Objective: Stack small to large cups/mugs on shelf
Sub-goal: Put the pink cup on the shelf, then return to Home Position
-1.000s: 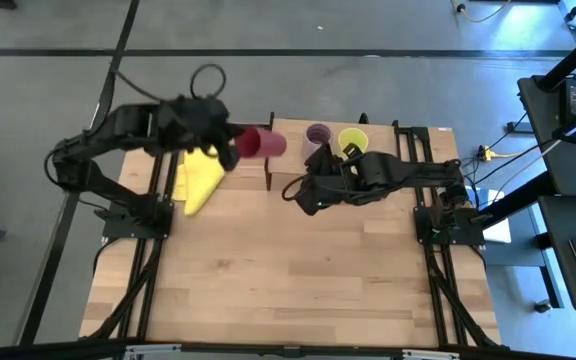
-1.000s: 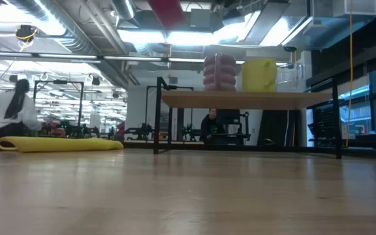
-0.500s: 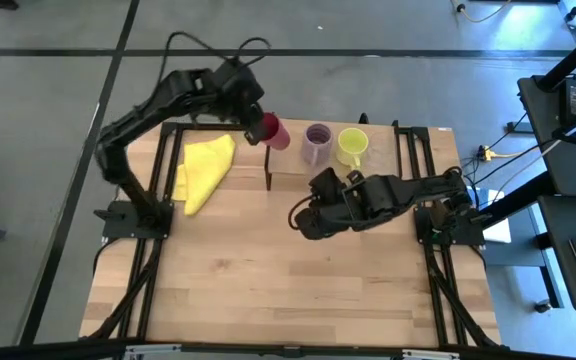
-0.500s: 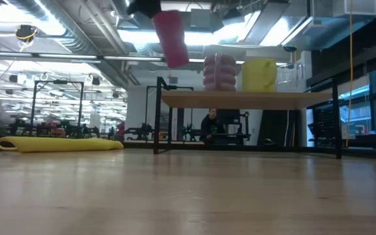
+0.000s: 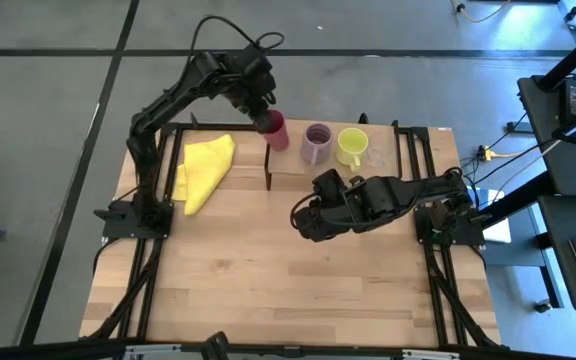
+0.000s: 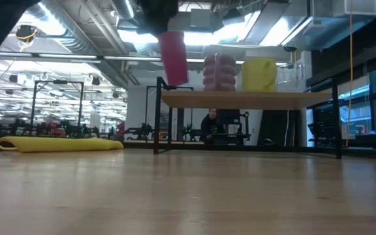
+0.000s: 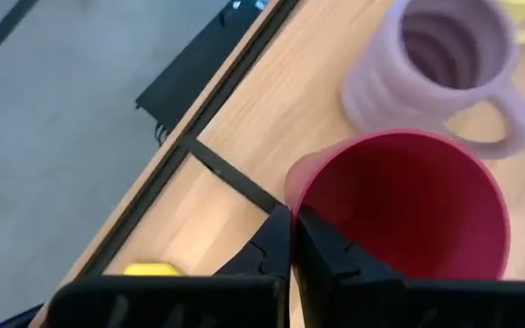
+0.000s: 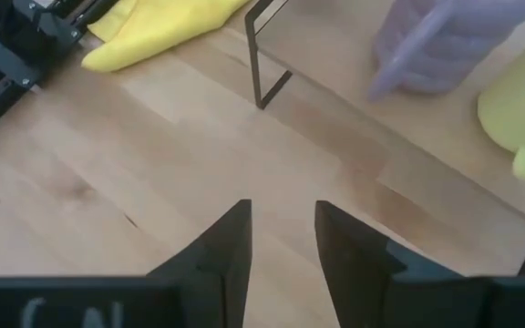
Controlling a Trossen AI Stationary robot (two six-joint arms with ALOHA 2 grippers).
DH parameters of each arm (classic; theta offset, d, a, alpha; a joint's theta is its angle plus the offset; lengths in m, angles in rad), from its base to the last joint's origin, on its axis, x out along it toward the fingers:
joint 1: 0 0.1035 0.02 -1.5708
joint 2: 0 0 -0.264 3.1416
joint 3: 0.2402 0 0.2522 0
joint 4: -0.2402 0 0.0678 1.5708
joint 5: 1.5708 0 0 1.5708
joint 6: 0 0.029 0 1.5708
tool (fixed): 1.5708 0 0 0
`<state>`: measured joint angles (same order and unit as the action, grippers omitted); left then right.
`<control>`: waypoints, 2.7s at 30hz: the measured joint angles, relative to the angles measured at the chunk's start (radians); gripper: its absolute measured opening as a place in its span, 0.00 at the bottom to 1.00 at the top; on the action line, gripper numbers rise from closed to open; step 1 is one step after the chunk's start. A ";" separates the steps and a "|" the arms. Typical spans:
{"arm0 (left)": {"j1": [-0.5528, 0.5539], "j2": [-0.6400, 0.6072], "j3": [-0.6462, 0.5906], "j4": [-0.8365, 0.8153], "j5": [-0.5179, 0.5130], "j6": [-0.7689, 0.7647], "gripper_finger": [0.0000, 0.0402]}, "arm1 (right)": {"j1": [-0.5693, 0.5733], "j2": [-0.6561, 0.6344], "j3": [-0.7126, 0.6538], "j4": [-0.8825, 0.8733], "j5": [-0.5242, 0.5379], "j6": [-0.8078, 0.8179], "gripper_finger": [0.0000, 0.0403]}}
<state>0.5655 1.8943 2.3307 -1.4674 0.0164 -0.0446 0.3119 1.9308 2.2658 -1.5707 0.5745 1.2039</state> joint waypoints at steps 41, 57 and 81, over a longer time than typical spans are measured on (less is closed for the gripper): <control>0.006 0.065 -0.001 0.044 0.053 0.101 0.08 | -0.004 -0.001 -0.161 0.000 -0.018 0.030 0.31; 0.006 0.064 -0.001 0.076 0.053 0.100 0.08 | -0.012 -0.001 -0.161 0.000 0.014 0.017 0.31; -0.308 -0.441 0.021 0.331 -0.005 -0.158 0.08 | -0.034 -0.295 -0.028 0.328 -0.023 -0.460 0.31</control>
<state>0.2573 1.4537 2.3514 -1.1361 0.0114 -0.2028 0.2777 1.6359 2.2379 -1.2424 0.5514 0.7441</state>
